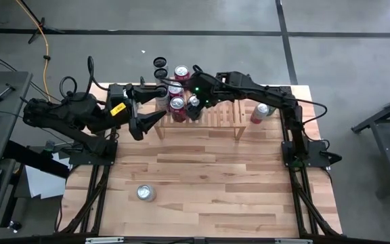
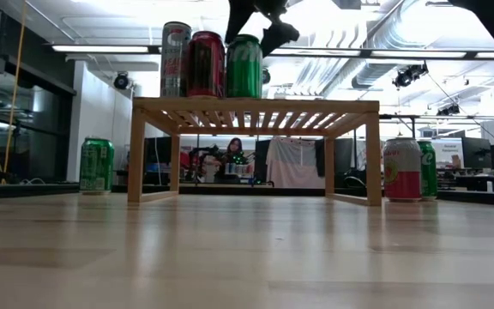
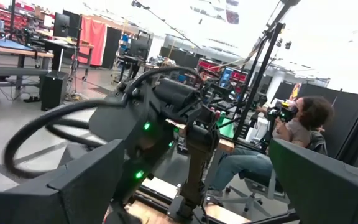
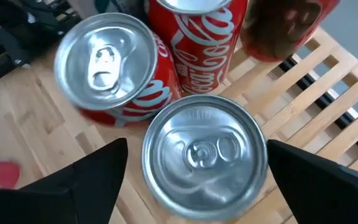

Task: Place canned beverage on shelf
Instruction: Put the bottom left green soda can on the shelf, then put the right green soda can on the shelf aligned with the other green soda can

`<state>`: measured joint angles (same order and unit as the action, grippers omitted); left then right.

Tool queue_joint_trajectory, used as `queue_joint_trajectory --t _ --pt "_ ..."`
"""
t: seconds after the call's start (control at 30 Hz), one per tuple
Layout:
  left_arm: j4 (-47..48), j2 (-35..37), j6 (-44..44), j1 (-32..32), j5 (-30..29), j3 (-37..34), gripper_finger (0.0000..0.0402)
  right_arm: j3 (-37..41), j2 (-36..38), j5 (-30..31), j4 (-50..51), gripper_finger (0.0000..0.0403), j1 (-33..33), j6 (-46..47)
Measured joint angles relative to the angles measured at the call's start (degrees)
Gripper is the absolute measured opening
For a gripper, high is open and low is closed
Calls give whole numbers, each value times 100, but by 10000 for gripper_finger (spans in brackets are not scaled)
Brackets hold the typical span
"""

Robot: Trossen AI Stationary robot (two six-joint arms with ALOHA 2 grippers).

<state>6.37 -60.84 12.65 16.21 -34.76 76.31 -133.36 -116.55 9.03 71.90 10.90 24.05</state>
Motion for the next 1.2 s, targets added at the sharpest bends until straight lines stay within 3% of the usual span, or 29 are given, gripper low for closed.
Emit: queue_joint_trajectory --t 0.37,0.5,0.77,0.9,1.03,1.2 --pt "73 268 -271 1 -74 2 392 -4 766 -7 218 369 0 -856" --pt "465 387 -500 2 -298 -14 392 -6 1103 295 702 369 -72 -1008" --pt "574 851 -401 -7 -101 -942 392 217 1705 984 1515 369 -468 -1031" --pt "-80 1159 -79 -7 207 -1734 392 1153 2385 1078 1123 369 -769 -697" --pt "-796 1396 61 -7 400 -2280 392 2933 3464 1261 87 369 -1164 -121" --pt "-942 1475 69 -7 426 -2402 392 5085 4802 1190 -1763 369 -1720 686"
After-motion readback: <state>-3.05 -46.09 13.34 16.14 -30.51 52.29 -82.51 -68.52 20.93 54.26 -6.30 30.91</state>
